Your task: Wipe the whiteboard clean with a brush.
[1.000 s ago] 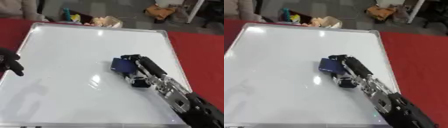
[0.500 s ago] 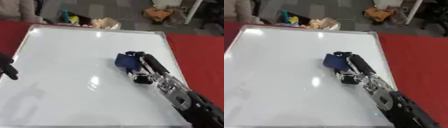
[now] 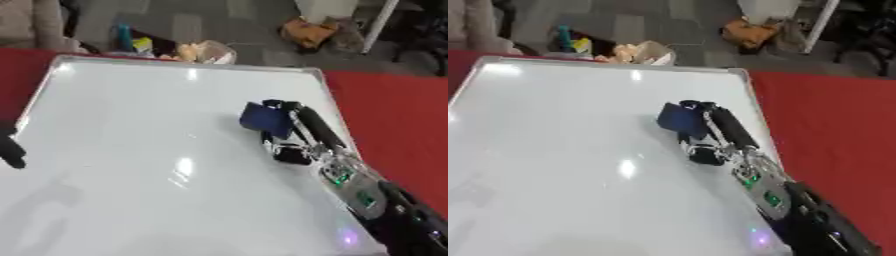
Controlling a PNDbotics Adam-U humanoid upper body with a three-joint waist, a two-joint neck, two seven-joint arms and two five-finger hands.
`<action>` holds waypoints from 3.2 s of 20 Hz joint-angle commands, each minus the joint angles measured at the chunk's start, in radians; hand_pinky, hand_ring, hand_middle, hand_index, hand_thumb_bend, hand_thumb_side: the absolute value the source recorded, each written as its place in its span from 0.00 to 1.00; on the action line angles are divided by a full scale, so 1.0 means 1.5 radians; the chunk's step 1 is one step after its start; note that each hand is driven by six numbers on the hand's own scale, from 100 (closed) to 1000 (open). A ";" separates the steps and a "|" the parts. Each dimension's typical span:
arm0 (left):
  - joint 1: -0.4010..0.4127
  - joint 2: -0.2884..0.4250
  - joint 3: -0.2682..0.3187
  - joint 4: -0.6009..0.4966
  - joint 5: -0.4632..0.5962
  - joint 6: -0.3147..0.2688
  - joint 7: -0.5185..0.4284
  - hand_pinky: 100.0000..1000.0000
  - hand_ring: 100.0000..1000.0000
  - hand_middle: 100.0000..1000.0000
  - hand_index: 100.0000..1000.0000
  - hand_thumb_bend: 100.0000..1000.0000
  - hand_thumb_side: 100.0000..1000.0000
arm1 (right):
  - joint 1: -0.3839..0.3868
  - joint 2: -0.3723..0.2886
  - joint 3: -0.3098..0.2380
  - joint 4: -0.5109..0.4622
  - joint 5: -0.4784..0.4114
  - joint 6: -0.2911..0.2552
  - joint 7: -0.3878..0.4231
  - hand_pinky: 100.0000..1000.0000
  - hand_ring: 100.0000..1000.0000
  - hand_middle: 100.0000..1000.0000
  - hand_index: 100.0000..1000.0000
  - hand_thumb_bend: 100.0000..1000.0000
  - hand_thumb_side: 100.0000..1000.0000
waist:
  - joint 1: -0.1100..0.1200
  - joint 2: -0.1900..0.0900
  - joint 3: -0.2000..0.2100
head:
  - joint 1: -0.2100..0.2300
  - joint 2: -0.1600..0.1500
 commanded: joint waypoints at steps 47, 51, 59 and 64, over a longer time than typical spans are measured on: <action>-0.009 0.017 0.008 -0.032 0.010 -0.005 -0.007 0.42 0.48 0.54 1.00 0.16 0.77 | 0.003 -0.006 0.026 0.049 0.065 -0.059 0.242 0.71 0.77 0.71 0.69 0.00 0.82 | -0.004 -0.010 0.007 | -0.072 -0.030; -0.008 0.017 0.008 -0.031 0.009 -0.005 -0.008 0.42 0.48 0.54 1.00 0.16 0.78 | 0.003 -0.004 0.036 0.027 0.099 -0.068 0.252 0.68 0.75 0.70 0.68 0.00 0.68 | -0.005 -0.010 0.010 | -0.073 -0.031; -0.009 0.015 0.008 -0.032 0.009 -0.005 -0.008 0.42 0.48 0.54 1.00 0.16 0.78 | 0.004 0.006 0.068 0.008 0.188 -0.111 0.204 0.62 0.64 0.68 0.67 0.00 0.38 | -0.005 -0.008 0.016 | -0.079 -0.035; -0.010 0.015 0.007 -0.032 0.006 -0.006 -0.009 0.42 0.48 0.54 1.00 0.16 0.78 | -0.006 0.012 0.051 0.050 0.241 -0.079 0.157 0.59 0.61 0.66 0.67 0.00 0.31 | -0.005 -0.005 0.021 | -0.084 -0.040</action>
